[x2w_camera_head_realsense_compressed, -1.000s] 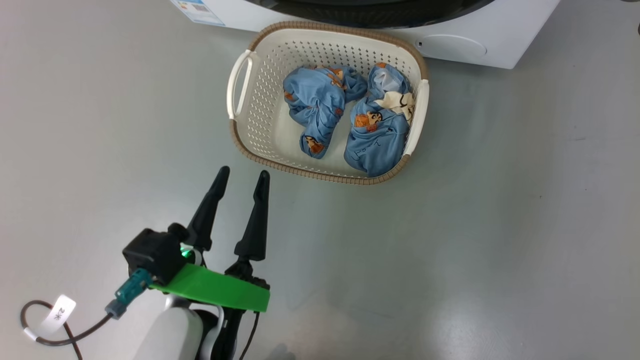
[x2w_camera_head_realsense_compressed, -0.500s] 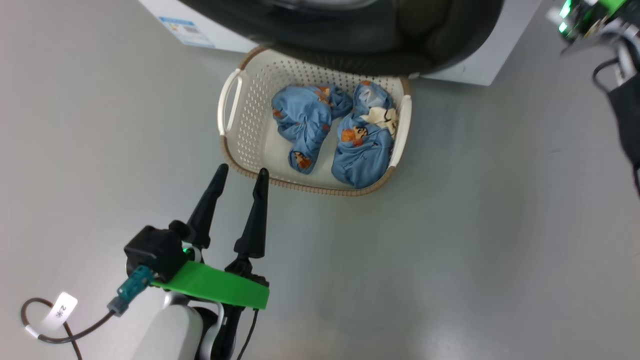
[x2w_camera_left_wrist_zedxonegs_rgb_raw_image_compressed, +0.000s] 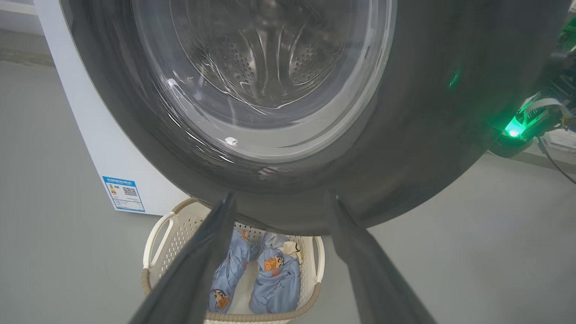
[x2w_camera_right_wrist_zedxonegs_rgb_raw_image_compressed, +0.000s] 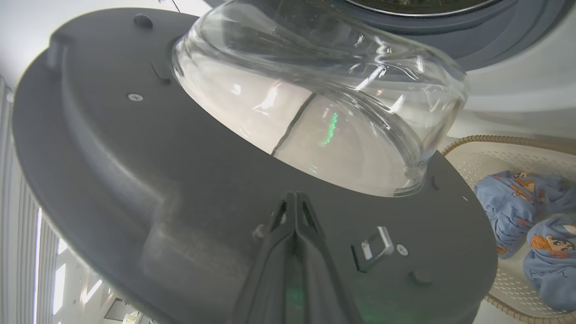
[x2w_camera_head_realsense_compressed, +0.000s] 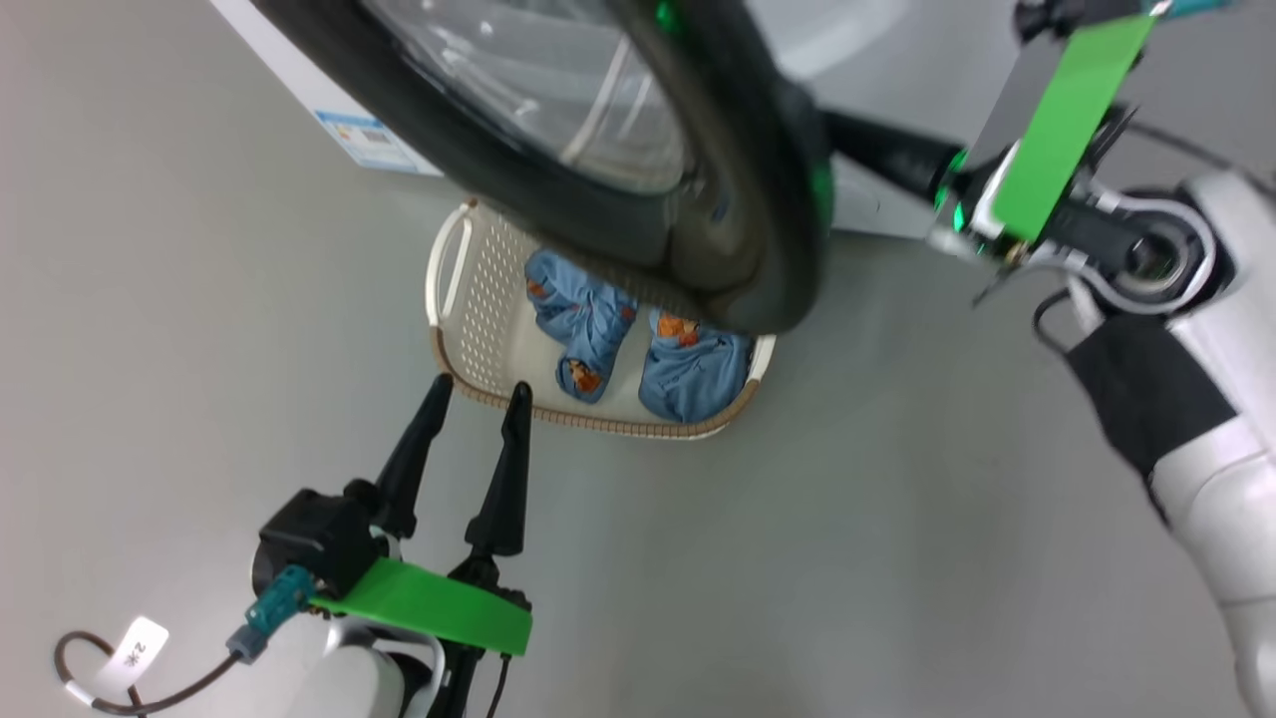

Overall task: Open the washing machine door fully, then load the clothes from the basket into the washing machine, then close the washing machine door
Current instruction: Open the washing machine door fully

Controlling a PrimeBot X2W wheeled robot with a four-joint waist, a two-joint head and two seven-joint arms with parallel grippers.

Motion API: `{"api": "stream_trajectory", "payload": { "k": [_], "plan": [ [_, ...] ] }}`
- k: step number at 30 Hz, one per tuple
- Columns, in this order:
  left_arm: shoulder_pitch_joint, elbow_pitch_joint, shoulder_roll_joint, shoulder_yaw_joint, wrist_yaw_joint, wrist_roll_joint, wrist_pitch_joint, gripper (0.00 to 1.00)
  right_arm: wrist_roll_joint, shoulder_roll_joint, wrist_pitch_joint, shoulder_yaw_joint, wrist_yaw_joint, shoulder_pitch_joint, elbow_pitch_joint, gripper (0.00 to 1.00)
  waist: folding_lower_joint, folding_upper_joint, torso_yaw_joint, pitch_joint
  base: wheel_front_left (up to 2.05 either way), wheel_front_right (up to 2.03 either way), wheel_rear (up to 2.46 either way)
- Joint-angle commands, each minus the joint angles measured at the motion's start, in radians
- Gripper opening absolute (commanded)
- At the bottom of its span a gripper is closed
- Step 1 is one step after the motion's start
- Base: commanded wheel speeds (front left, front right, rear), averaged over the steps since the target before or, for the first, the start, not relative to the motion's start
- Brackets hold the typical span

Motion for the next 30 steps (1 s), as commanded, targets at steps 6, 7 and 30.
{"api": "stream_trajectory", "payload": {
  "k": [6, 7, 30],
  "plan": [
    [0.038, -0.014, 0.018, 0.037, -0.001, 0.012, -0.006, 1.0, -0.002, 0.042, 0.028, 0.032, 0.003, 0.093, -0.084, 0.0, 0.0, 0.0, -0.001, -0.061, 0.0, 0.0, 0.0],
    [0.043, -0.014, 0.018, 0.038, -0.001, 0.013, -0.006, 1.0, -0.005, 0.046, 0.031, 0.038, 0.003, 0.105, -0.092, 0.0, 0.0, 0.0, 0.0, -0.068, 0.0, 0.0, 0.0],
    [0.089, -0.008, 0.018, 0.039, -0.003, 0.029, -0.006, 1.0, -0.039, 0.113, 0.021, 0.106, 0.003, 0.204, -0.143, 0.0, 0.0, 0.0, 0.032, -0.147, 0.0, 0.0, 0.0]
  ]
}}
